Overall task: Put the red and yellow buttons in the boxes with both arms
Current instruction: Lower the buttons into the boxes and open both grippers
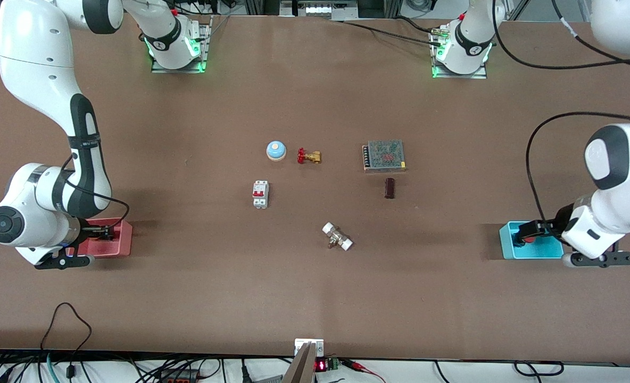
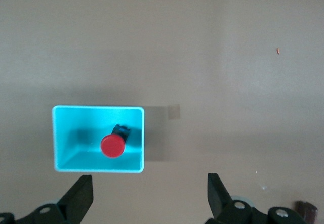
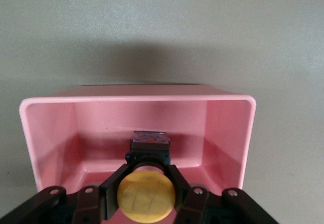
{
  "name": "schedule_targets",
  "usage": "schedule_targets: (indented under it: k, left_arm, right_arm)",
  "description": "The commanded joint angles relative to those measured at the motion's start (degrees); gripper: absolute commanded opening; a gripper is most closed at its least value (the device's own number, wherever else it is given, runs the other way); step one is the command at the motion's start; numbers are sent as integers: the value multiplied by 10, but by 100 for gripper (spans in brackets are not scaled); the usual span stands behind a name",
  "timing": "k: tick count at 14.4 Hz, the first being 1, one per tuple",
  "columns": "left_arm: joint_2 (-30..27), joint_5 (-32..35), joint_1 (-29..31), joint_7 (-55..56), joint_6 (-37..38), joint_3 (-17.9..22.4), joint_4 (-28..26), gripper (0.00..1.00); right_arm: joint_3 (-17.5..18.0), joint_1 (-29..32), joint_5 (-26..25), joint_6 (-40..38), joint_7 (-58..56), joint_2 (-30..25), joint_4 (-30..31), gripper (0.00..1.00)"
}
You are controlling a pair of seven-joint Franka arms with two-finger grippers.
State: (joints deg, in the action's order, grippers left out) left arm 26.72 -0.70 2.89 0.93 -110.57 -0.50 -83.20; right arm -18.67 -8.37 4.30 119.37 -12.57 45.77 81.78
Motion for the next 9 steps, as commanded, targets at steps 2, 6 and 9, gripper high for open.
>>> schedule_targets:
  k: [2, 6, 9]
  left_arm:
    - [-76, 14, 0, 9, 67, -3, -24, 99]
    - [-139, 14, 1, 9, 109, -10, -46, 99]
    - [-174, 14, 1, 7, 132, -10, -52, 99]
  right_arm:
    - [7, 12, 41, 7, -2, 13, -14, 89]
    - [6, 12, 55, 1, -6, 5, -14, 100]
    - [5, 12, 58, -4, -6, -22, -14, 100]
